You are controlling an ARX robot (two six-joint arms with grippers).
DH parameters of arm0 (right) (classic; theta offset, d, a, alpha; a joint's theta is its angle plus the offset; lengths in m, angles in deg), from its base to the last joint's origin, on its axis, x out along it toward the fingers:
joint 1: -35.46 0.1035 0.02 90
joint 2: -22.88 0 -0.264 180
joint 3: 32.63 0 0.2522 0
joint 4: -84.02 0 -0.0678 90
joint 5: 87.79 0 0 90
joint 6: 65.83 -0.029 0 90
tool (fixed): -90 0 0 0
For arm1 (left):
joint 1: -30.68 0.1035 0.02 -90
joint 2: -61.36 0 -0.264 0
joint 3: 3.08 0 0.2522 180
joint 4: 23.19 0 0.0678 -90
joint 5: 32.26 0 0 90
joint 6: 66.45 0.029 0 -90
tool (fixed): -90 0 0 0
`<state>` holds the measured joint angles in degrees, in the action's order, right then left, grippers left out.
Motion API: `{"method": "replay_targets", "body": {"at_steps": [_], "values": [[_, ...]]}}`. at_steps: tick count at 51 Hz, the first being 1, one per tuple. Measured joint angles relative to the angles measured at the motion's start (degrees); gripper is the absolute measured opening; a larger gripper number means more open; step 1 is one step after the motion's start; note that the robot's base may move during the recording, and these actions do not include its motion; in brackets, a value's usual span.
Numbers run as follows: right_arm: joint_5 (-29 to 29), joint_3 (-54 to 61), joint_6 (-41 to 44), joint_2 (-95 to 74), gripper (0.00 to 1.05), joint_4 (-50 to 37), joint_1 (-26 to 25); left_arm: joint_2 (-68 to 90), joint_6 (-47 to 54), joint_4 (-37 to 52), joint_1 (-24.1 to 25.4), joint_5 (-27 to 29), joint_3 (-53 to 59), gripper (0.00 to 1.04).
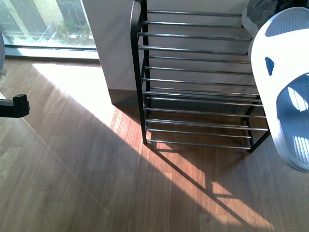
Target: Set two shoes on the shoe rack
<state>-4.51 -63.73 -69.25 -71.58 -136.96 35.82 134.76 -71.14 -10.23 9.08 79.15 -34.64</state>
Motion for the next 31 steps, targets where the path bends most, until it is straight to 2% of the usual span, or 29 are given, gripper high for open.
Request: {"method": "replay_targets", "body": {"at_steps": [8, 11, 12, 15, 24, 31], "values": [[0.0, 0.0, 0.0, 0.0, 0.02, 0.0, 0.0, 0.0, 0.0, 0.0, 0.0, 0.0, 0.0, 0.02], [-4.4, 0.5, 0.0, -2.3, 0.02, -7.0, -0.1, 0.0, 0.0, 0.0, 0.0, 0.0, 0.0, 0.02], [-6.9, 0.5, 0.0, -4.2, 0.02, -12.6, 0.0, 0.0, 0.0, 0.0, 0.0, 0.0, 0.0, 0.02], [-7.8, -0.7, -0.6, -5.7, 0.02, -17.5, 1.5, 0.0, 0.0, 0.0, 0.0, 0.0, 0.0, 0.02], [-4.0, -12.5, -4.2, -6.2, 0.02, -5.0, 8.7, 0.0, 0.0, 0.0, 0.0, 0.0, 0.0, 0.02], [1.0, -26.1, -6.6, -14.2, 0.02, 4.9, 14.0, 0.0, 0.0, 0.0, 0.0, 0.0, 0.0, 0.02]]}}
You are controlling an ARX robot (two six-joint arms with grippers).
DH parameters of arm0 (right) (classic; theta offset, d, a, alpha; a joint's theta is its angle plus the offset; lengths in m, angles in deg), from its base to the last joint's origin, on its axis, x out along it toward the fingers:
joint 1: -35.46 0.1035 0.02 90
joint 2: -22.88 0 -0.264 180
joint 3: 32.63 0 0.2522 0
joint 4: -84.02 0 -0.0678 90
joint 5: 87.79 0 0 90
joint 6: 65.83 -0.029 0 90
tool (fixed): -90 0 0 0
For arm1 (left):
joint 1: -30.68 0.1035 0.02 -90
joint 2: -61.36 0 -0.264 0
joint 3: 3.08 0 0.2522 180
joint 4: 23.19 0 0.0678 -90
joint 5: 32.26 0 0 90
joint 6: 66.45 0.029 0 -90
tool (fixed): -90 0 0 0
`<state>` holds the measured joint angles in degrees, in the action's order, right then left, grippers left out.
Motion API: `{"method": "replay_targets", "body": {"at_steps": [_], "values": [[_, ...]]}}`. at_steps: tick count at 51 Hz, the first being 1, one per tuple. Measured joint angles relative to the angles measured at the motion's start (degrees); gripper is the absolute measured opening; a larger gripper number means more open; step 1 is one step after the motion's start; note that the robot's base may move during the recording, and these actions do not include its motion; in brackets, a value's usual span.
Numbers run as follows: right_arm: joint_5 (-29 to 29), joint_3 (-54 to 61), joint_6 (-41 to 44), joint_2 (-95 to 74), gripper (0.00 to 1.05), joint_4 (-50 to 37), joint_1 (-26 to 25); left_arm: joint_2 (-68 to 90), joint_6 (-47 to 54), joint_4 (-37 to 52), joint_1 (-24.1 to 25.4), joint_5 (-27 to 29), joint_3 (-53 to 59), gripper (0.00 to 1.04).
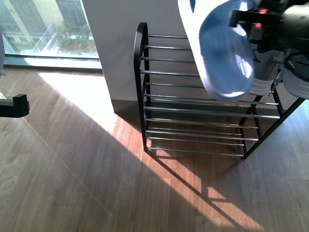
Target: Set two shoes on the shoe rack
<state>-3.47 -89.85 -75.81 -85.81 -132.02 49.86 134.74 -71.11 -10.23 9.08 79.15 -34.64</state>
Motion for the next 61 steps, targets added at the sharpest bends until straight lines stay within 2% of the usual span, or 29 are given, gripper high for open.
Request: {"method": "replay_targets", "body": {"at_steps": [7, 15, 34, 38, 43, 54, 61], "values": [[3.4, -13.5, -0.3, -10.7, 0.02, 7.2, 2.6, 0.0, 0.0, 0.0, 0.0, 0.0, 0.0, 0.02], [5.9, -25.5, 0.4, -19.9, 0.02, 12.9, 2.7, 0.0, 0.0, 0.0, 0.0, 0.0, 0.0, 0.02], [10.5, -59.9, 3.4, -44.6, 0.02, 33.1, -2.6, 0.0, 0.0, 0.0, 0.0, 0.0, 0.0, 0.02], [11.6, -65.4, 3.6, -46.6, 0.02, 35.1, -3.2, 0.0, 0.0, 0.0, 0.0, 0.0, 0.0, 0.02], [12.4, -68.7, 4.0, -47.7, 0.02, 36.4, -4.0, 0.0, 0.0, 0.0, 0.0, 0.0, 0.0, 0.02], [11.9, -67.6, 6.1, -47.6, 0.03, 35.6, -4.9, 0.0, 0.0, 0.0, 0.0, 0.0, 0.0, 0.02], [11.7, -62.3, 7.0, -45.2, 0.25, 31.8, -4.9, 0.0, 0.0, 0.0, 0.0, 0.0, 0.0, 0.02]]}}
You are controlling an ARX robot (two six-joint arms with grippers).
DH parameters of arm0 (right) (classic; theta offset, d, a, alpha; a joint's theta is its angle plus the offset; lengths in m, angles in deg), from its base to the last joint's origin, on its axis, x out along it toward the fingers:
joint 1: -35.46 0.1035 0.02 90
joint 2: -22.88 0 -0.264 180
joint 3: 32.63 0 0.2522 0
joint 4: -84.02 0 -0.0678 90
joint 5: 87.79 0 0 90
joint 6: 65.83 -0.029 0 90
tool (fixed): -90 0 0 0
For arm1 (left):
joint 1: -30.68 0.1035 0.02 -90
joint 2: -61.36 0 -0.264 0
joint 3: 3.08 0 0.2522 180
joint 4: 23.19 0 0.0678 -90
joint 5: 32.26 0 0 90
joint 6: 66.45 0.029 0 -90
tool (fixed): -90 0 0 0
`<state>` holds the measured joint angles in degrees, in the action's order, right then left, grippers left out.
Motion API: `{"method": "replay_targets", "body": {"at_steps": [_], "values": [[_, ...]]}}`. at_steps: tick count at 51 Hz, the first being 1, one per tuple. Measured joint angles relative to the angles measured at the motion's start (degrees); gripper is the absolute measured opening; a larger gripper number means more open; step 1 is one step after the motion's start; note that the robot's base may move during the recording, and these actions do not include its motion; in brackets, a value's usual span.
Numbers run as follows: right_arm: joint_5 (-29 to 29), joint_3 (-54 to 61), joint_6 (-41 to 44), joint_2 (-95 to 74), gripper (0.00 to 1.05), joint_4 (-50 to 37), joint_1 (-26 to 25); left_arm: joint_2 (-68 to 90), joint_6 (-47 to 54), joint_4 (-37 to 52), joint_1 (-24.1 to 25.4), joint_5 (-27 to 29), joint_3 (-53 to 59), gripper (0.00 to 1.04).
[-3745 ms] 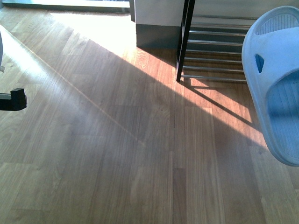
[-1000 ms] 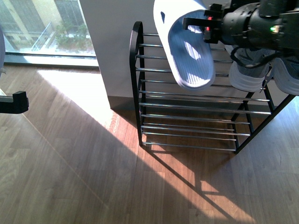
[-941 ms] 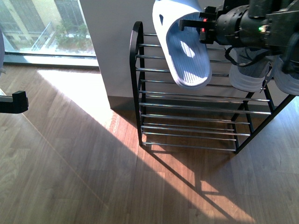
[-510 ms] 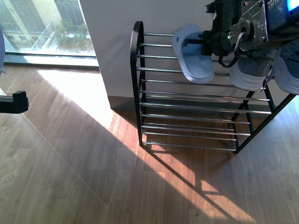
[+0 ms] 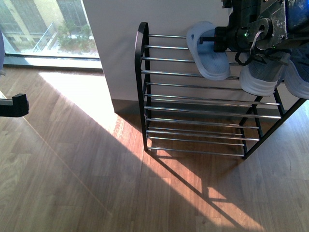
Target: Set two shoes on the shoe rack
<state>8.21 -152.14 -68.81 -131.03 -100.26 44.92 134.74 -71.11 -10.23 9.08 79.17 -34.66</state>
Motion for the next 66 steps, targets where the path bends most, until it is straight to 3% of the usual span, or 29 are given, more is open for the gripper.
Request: {"method": "replay_targets", "body": {"at_steps": [13, 24, 37, 43, 44, 48, 50, 66], "values": [[-2.9, 14.3, -1.3, 10.5, 0.62, -7.7, 0.0, 0.0, 0.0, 0.0, 0.0, 0.0, 0.0, 0.02], [-10.5, 35.3, -5.4, 27.7, 0.97, -19.5, 0.0, 0.0, 0.0, 0.0, 0.0, 0.0, 0.0, 0.02], [-17.8, 68.9, -7.8, 52.1, 0.96, -35.8, -1.5, 0.0, 0.0, 0.0, 0.0, 0.0, 0.0, 0.02], [-17.3, 78.5, -7.7, 57.1, 0.96, -40.0, -2.3, 0.0, 0.0, 0.0, 0.0, 0.0, 0.0, 0.02], [-16.4, 78.8, -7.4, 57.0, 0.95, -40.4, -2.3, 0.0, 0.0, 0.0, 0.0, 0.0, 0.0, 0.02], [-2.1, 83.0, -2.0, 55.6, 0.79, -54.0, -1.4, 0.0, 0.0, 0.0, 0.0, 0.0, 0.0, 0.02], [0.3, 85.0, -0.6, 56.8, 0.72, -56.4, -1.7, 0.0, 0.0, 0.0, 0.0, 0.0, 0.0, 0.02], [-1.3, 96.0, 2.4, 72.6, 0.16, -52.5, -4.6, 0.0, 0.0, 0.0, 0.0, 0.0, 0.0, 0.02]]}}
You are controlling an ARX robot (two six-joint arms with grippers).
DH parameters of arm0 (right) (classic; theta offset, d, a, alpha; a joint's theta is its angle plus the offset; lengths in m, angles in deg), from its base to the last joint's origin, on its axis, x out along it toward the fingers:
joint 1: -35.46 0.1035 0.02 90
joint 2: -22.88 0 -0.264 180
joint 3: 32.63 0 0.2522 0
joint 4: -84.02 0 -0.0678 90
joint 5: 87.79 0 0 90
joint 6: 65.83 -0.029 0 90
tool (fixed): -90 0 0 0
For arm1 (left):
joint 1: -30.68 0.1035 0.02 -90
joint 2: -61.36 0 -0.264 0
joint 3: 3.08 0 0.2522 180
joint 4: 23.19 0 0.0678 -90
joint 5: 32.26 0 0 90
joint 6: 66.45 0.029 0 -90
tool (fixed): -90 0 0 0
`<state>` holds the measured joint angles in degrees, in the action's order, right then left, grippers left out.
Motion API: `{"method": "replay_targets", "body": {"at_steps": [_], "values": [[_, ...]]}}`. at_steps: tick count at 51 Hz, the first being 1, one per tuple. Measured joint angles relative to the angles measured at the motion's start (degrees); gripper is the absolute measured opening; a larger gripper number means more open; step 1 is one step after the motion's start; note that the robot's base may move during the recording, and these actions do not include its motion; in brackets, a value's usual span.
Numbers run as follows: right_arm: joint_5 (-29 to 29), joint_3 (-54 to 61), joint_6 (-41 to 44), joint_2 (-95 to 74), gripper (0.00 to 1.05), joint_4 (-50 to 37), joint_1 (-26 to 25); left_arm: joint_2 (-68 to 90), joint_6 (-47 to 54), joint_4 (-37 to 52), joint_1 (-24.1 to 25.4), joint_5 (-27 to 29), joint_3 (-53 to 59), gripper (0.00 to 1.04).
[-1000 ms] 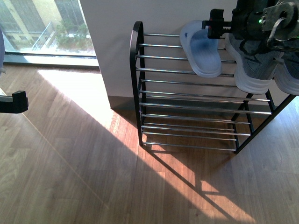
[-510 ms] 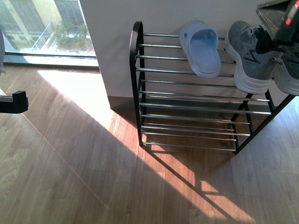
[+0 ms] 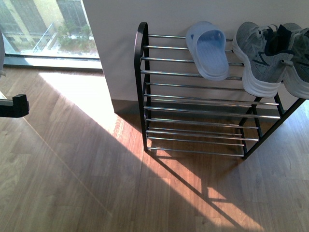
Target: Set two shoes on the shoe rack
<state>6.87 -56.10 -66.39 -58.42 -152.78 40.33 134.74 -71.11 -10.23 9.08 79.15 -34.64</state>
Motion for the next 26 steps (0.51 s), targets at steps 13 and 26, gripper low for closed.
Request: {"method": "replay_targets", "body": {"at_steps": [13, 26], "values": [[-4.3, 3.9, 0.4, 16.6, 0.01, 12.4, -4.4, 0.0, 0.0, 0.0, 0.0, 0.0, 0.0, 0.02], [-4.7, 6.8, 0.4, 25.9, 0.01, 19.1, -4.7, 0.0, 0.0, 0.0, 0.0, 0.0, 0.0, 0.02]]}}
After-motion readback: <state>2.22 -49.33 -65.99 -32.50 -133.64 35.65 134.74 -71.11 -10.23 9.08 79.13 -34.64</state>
